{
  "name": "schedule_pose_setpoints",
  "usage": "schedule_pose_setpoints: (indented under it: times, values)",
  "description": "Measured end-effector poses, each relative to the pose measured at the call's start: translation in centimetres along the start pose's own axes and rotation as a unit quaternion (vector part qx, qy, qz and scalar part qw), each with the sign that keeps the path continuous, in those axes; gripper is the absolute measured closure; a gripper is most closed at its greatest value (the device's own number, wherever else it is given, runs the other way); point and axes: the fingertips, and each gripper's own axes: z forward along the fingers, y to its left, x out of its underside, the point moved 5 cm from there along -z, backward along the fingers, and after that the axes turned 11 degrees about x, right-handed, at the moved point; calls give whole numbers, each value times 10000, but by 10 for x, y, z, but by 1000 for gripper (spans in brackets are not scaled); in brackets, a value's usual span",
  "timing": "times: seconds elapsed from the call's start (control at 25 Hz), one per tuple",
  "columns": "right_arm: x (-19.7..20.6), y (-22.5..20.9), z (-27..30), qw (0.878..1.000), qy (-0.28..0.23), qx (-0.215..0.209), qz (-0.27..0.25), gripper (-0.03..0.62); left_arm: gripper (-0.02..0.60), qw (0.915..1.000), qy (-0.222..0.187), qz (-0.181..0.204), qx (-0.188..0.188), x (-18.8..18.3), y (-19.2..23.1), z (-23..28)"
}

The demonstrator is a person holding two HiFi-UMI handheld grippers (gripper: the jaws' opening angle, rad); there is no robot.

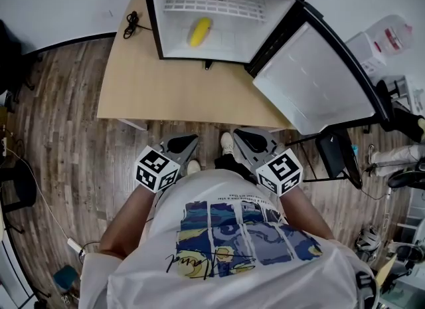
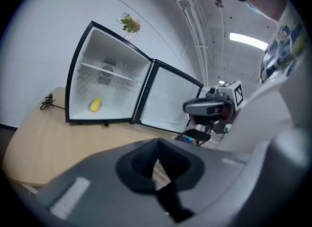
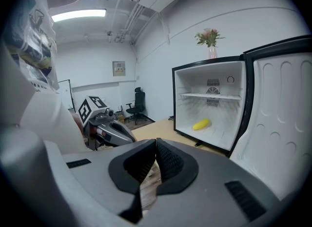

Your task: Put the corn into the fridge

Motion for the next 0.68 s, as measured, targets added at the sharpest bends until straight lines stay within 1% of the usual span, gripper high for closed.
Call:
schedule_pose_setpoints:
  times: [0.2, 0.68]
  values:
    - [0, -2, 1, 10000, -26, -33, 46, 582, 572, 9999, -49, -149, 44, -1, -1, 3]
    - [-1, -19, 8, 9999, -44, -86, 67, 582, 572, 9999, 32, -155, -23, -5, 8, 18]
